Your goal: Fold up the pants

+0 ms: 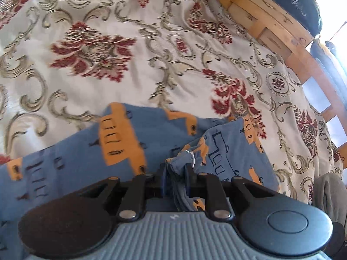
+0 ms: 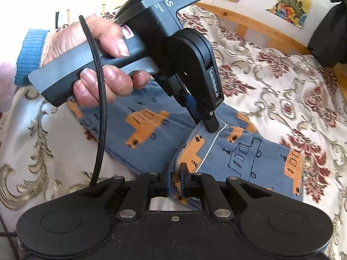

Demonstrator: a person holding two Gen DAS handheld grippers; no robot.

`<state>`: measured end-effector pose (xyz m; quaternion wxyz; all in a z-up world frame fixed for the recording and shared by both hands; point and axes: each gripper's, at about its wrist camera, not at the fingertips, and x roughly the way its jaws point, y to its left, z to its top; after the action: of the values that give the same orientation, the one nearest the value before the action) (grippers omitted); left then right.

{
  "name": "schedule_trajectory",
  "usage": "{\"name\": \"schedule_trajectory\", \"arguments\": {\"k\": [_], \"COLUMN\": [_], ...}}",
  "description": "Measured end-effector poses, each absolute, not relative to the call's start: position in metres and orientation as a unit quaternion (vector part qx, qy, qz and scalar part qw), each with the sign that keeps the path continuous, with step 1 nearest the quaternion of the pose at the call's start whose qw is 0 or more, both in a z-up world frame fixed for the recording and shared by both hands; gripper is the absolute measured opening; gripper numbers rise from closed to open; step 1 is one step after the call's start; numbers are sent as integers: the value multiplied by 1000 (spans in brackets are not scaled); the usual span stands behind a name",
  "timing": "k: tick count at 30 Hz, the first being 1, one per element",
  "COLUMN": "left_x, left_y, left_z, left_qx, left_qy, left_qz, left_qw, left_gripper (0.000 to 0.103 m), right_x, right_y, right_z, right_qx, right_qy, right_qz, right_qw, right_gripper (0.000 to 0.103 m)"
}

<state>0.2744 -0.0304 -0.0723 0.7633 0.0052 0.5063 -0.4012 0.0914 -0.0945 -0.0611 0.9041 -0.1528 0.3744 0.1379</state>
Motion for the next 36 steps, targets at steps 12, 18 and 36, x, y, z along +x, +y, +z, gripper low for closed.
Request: {"name": "schedule_trajectory", "arguments": {"k": [12, 18, 36], "left_x": [290, 291, 240], "left_y": [30, 52, 56], "left_z": [-74, -75, -50], "left_qx": [-31, -40, 23], "left_qy": [508, 504, 462], "left_qz": [-374, -370, -304], "left_qw": [775, 779, 833], "left_gripper": [15, 15, 34], "right_x": [108, 109, 75], "right_y": [-42, -25, -129], "right_z": [-57, -58, -24], "right_qx": [-154, -161, -171], "right_qy": [369, 369, 359], "right_qz": [172, 184, 92], "right_qw": [900, 897, 913], "right_gripper": [7, 7, 62]}}
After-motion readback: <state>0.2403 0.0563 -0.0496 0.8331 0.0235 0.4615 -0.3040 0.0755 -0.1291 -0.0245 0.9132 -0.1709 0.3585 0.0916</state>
